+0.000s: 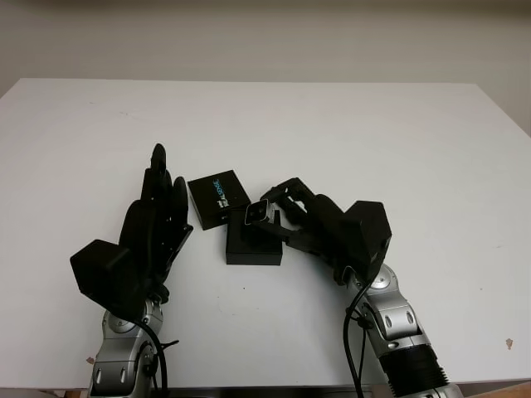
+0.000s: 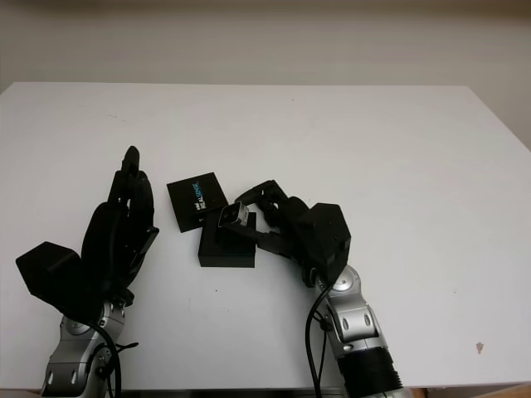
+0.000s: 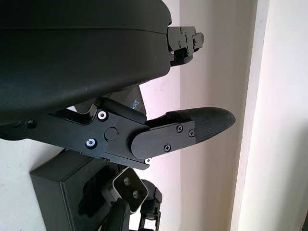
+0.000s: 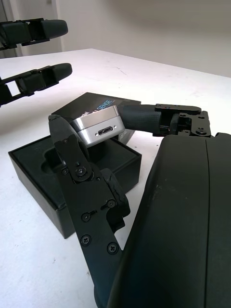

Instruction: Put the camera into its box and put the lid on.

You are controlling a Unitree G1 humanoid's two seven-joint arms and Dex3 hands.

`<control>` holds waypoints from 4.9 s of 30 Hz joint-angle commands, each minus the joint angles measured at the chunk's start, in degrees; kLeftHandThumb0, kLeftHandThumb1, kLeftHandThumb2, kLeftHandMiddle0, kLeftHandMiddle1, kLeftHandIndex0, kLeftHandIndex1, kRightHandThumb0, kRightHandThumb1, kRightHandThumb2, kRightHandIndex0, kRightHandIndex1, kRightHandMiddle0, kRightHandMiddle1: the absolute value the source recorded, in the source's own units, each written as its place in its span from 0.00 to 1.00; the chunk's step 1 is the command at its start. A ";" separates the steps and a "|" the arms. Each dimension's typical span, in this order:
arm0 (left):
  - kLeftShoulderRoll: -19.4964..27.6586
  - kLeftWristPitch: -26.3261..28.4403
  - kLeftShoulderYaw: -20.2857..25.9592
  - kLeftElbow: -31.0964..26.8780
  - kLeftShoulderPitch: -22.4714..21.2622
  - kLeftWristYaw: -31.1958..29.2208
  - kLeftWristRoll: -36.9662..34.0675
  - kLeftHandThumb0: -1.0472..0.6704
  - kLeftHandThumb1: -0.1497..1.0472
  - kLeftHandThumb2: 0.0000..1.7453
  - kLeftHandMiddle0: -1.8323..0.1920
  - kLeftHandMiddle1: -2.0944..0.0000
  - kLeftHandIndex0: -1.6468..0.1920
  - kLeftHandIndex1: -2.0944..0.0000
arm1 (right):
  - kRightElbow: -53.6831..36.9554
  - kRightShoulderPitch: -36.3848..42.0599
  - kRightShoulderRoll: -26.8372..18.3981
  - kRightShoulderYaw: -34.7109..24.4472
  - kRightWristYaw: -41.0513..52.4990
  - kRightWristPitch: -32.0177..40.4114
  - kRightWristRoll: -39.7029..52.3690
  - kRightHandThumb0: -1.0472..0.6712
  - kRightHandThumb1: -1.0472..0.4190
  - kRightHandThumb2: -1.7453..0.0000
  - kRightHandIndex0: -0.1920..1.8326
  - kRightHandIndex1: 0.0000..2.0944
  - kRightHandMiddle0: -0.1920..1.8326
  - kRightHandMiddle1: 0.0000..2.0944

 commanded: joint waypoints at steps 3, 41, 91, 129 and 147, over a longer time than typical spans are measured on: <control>-0.08 -0.12 -0.08 -0.22 0.00 -0.12 0.03 0.23 1.00 0.36 0.94 0.97 0.95 0.98 | 1.96 -0.69 0.10 -0.13 0.98 -0.16 0.53 0.39 0.00 0.97 0.15 0.03 0.17 0.84; 0.41 0.17 0.22 0.06 -0.14 -1.18 -0.21 0.23 1.00 0.36 0.95 0.97 0.96 0.97 | 1.28 1.61 0.83 2.04 4.19 1.78 1.14 0.37 0.00 0.96 0.14 0.02 0.16 0.85; 0.27 0.67 0.39 -1.00 0.24 -0.74 -0.38 0.23 1.00 0.36 0.95 0.97 0.95 0.97 | 6.10 3.68 -6.01 8.50 1.67 -19.66 -14.76 0.32 0.03 0.97 0.00 0.00 0.07 0.26; 23.66 -4.04 3.86 13.36 -10.62 -9.55 12.10 0.17 0.90 0.02 0.86 0.98 0.90 0.97 | -6.04 2.89 -2.74 -4.57 -7.99 -17.98 -1.90 0.37 0.04 0.97 0.15 0.57 0.07 0.65; 28.66 -14.25 -11.07 43.79 -30.48 -15.02 25.17 0.14 0.84 0.03 1.00 0.98 0.99 0.99 | -7.24 3.19 -2.70 -5.93 -9.52 -14.61 -1.40 0.35 0.02 0.97 0.10 0.59 0.05 0.65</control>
